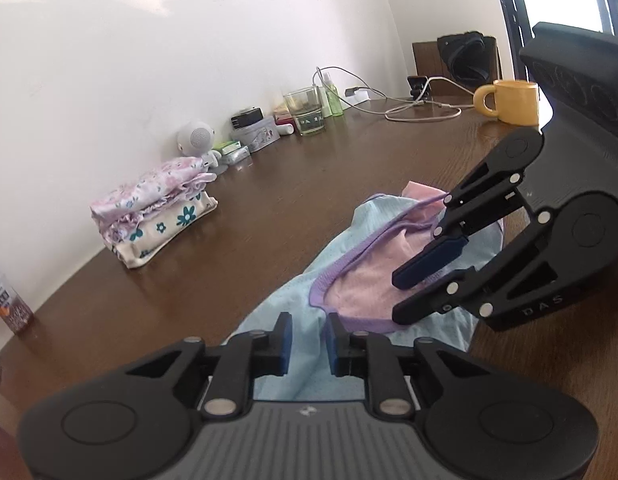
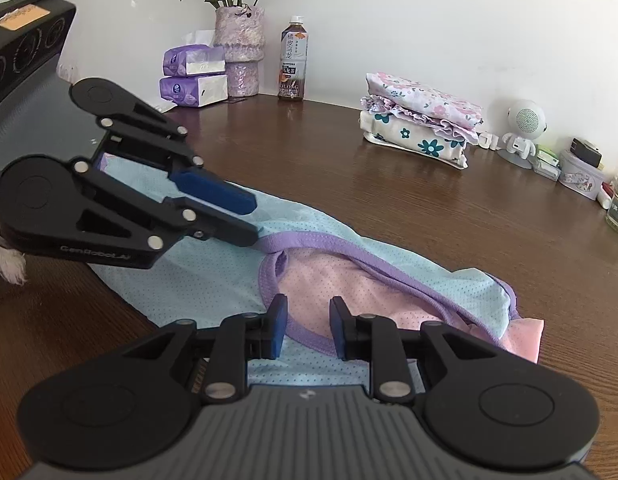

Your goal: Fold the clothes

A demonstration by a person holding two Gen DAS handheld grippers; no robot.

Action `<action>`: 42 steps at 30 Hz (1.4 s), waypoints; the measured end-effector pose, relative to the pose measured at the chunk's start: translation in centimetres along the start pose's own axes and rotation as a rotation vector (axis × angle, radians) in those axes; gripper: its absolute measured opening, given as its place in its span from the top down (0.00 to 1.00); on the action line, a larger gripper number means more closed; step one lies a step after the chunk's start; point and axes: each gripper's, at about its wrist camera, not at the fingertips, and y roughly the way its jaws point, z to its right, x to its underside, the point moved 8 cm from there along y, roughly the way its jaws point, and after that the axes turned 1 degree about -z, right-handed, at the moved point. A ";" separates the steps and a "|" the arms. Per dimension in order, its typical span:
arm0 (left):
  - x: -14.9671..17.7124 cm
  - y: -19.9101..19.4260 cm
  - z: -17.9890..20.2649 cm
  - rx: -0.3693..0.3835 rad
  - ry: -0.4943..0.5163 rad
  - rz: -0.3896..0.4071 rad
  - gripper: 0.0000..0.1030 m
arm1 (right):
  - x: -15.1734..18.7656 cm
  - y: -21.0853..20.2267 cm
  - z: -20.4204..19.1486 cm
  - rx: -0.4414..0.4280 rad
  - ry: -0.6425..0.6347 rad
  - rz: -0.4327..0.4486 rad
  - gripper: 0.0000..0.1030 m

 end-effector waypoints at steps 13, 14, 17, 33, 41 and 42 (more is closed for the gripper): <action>-0.7 0.1 -1.3 0.140 -0.234 0.020 0.96 | 0.2 0.0 0.0 -0.005 0.011 0.019 0.77; -0.4 0.2 -1.0 0.158 -0.248 0.006 0.94 | 0.2 0.0 0.0 -0.006 0.012 0.019 0.77; 0.6 0.2 -0.3 0.140 -0.226 -0.025 0.81 | 0.2 -0.1 -0.1 -0.001 0.006 0.020 0.76; 8.8 -7.0 -7.9 -0.312 -0.220 -0.067 0.71 | -4.1 1.9 -4.5 0.157 -0.258 0.072 0.74; 12.5 -7.7 -9.6 -0.344 -0.186 -0.125 0.71 | -3.0 4.0 -6.5 0.226 -0.373 0.006 0.74; 12.8 -7.8 -9.9 -0.346 -0.190 -0.124 0.70 | -2.9 4.0 -6.6 0.233 -0.374 0.005 0.74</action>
